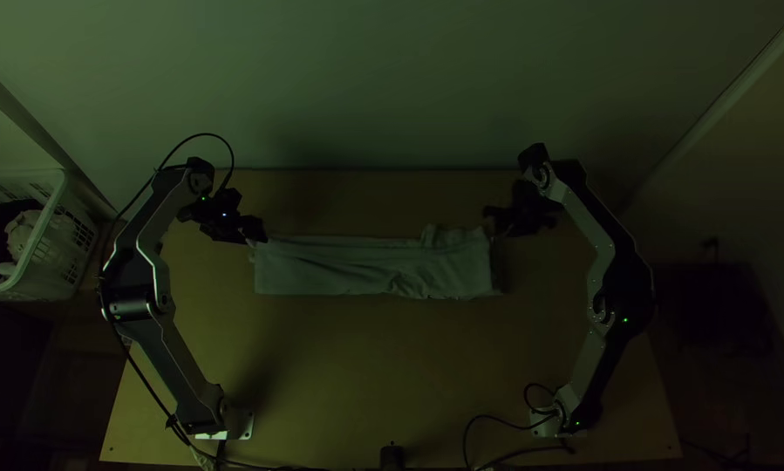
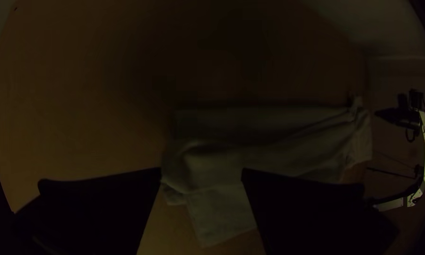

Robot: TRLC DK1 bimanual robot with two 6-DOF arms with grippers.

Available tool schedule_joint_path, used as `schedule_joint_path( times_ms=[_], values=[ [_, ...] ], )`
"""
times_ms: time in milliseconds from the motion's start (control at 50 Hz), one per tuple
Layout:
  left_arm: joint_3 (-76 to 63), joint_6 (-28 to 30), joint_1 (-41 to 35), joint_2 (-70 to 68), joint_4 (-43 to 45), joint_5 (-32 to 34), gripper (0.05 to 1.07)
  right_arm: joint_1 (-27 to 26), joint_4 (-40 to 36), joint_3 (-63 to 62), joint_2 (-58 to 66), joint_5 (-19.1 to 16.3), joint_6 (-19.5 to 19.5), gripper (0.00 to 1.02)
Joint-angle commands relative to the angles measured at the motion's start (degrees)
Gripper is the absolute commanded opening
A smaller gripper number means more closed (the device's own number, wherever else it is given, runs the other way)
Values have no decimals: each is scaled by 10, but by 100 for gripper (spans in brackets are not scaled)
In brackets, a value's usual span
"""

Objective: Fold the t-shirt

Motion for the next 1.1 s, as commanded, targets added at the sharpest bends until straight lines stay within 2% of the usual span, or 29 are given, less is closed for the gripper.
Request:
schedule_joint_path(
  times_ms=[0,60,160,480,600,740,1080],
  values=[
    [16,-26,13,-17,-1,36,102,-5,-42,33,-7,2,-4,74],
    [14,-32,17,-25,-1,52,102,-5,-80,55,-10,-2,-8,86],
    [8,-39,27,-41,0,70,102,-5,-132,79,-23,-20,-33,91],
    [-78,-29,89,-92,46,129,102,-12,-126,75,-137,-21,-33,92],
    [-115,-18,114,-108,65,146,102,-13,-124,69,-172,-21,-32,97],
    [-144,-2,141,-107,69,178,102,-15,-96,55,-216,-18,-25,98],
    [-178,43,183,-80,70,258,102,-15,-44,43,-309,9,39,98]
  ],
)
